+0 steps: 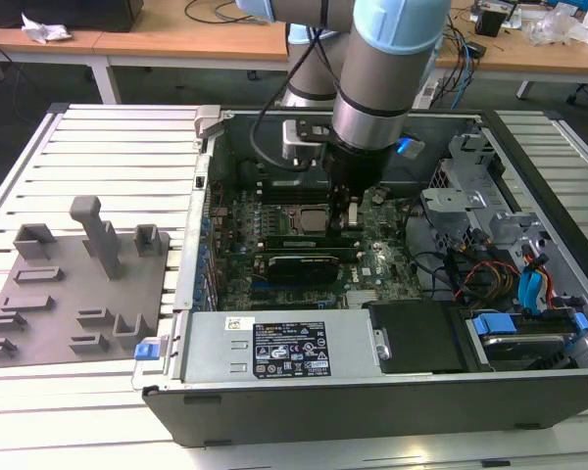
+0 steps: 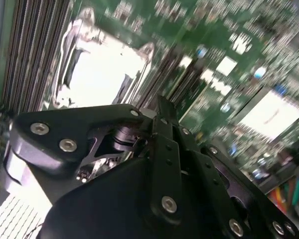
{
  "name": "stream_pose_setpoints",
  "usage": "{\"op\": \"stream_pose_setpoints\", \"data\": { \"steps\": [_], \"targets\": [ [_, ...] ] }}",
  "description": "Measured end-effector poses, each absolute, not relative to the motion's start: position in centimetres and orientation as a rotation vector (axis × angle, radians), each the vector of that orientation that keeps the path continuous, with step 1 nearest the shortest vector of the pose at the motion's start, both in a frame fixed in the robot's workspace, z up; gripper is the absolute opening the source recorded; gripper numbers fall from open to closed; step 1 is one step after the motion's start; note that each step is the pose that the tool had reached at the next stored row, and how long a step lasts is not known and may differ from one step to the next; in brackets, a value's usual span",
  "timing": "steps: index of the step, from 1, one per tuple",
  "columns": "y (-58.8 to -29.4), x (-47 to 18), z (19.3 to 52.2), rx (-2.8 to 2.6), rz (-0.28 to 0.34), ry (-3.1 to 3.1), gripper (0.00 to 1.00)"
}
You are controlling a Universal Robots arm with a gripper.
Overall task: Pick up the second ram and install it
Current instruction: 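Press down the second ram until it locks into place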
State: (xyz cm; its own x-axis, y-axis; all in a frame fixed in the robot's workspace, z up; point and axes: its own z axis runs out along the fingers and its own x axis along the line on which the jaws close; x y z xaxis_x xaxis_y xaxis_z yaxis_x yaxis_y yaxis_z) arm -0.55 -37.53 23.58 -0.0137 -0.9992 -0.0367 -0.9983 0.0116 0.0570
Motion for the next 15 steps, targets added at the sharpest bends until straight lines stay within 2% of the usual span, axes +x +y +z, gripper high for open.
{"op": "stream_pose_setpoints", "data": {
  "steps": [8, 15],
  "targets": [
    [-37.5, -6.4, 23.1, 2.2, -0.095, -2.228, 0.1],
    [-37.5, -6.3, 23.3, 2.201, -0.097, -2.229, 0.1]
  ]
}}
